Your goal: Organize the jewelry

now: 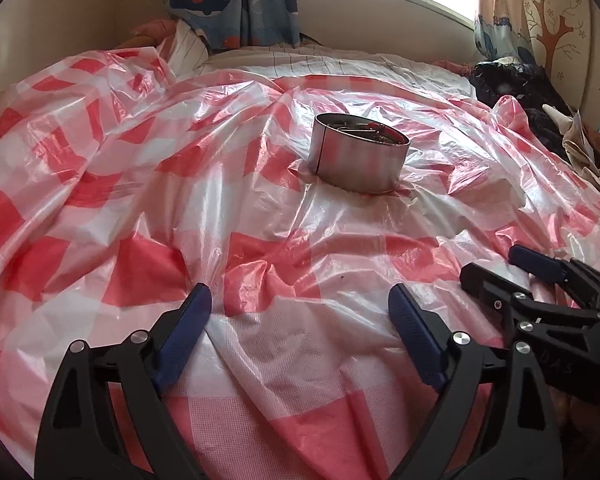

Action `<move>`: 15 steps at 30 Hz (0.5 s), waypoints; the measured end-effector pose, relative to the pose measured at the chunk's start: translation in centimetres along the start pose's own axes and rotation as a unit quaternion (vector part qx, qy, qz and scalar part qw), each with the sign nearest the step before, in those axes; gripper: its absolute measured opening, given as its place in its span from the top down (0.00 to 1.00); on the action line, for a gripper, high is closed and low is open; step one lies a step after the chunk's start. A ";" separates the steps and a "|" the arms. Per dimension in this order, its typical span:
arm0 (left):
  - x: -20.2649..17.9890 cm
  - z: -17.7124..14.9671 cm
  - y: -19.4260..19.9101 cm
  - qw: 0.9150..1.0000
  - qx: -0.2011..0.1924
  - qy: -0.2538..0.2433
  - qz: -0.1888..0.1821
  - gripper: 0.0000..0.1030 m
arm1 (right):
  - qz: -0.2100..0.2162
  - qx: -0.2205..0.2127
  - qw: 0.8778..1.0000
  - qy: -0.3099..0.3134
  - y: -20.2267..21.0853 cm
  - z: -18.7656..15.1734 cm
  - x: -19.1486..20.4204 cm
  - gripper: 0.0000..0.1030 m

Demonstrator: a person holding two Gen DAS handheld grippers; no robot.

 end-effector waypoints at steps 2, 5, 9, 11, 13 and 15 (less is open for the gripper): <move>-0.3 0.2 0.5 1.000 -0.006 -0.008 0.012 0.15 | -0.009 -0.007 1.000 0.003 0.1 -0.7 0.0 0.30; 0.0 1.1 1.1 1.000 -0.022 -0.007 0.019 0.12 | -0.026 -0.026 0.999 0.004 0.6 -1.2 0.0 0.29; 1.0 1.8 0.8 0.999 -0.028 0.012 0.024 0.08 | -0.030 -0.035 0.999 -0.001 1.0 -1.8 -0.4 0.22; 0.8 1.2 -0.3 1.000 -0.005 0.007 0.017 0.08 | -0.034 -0.034 0.999 0.000 0.9 -1.8 -0.4 0.19; 0.5 1.0 -1.0 1.000 0.015 -0.003 0.023 0.08 | -0.035 -0.033 0.999 0.000 0.8 -1.8 -0.4 0.16; 0.6 1.0 -1.1 1.000 0.017 -0.002 0.024 0.07 | -0.036 -0.032 0.999 -0.001 0.7 -1.8 -0.4 0.14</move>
Point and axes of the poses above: each gripper's, at about its wrist camera, not at the fingertips, and y roughly against the way its jaws point, x to its left, z to its top, the point moved 6 cm from there along -y, roughly the way its jaws point, and after that the axes turned 8 degrees about -y, right-handed, at the moved point
